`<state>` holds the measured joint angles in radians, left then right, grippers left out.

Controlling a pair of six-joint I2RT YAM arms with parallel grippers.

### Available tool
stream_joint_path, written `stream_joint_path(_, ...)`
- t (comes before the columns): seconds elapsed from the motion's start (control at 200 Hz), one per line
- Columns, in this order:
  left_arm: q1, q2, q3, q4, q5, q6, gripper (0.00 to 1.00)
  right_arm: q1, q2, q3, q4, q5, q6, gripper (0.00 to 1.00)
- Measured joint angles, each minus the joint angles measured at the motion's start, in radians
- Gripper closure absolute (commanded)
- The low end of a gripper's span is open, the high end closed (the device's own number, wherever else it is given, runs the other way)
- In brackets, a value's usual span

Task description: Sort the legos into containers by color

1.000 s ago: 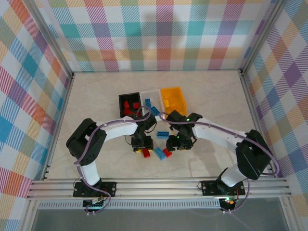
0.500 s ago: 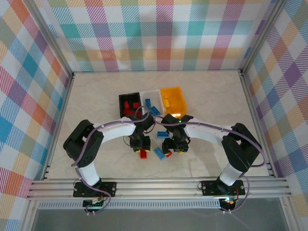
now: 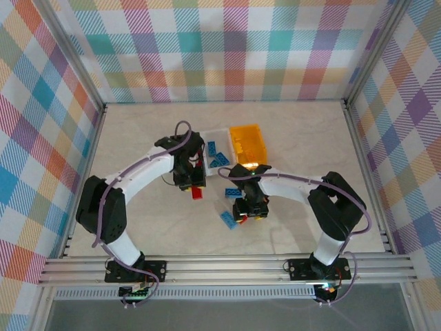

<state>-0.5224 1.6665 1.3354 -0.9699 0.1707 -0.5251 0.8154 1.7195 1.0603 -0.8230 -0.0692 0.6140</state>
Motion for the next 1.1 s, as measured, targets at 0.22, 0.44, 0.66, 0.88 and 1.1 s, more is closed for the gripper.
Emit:
stream_joint_path(0.22,0.1,0.109,0.193,-0.039,0.0,0.064,0.75,-0.017,-0.028,0.002,-0.059,0.079,0.013,0.36)
stream_joint_path(0.44,0.164,0.246,0.341,-0.079,-0.003,0.121,0.74,-0.019,-0.102,0.002,-0.053,0.042,0.014,0.32)
stream_joint_path(0.66,0.222,0.377,0.462,-0.106,-0.012,0.16,0.74,-0.019,-0.095,0.019,-0.029,-0.013,-0.022,0.31)
stream_joint_path(0.88,0.253,0.491,0.584,-0.139,-0.034,0.187,0.65,-0.018,0.007,0.056,-0.026,-0.002,-0.099,0.32)
stream_joint_path(1.1,0.264,0.52,0.633,-0.159,-0.038,0.203,0.43,-0.018,0.094,0.101,-0.022,0.005,-0.121,0.33)
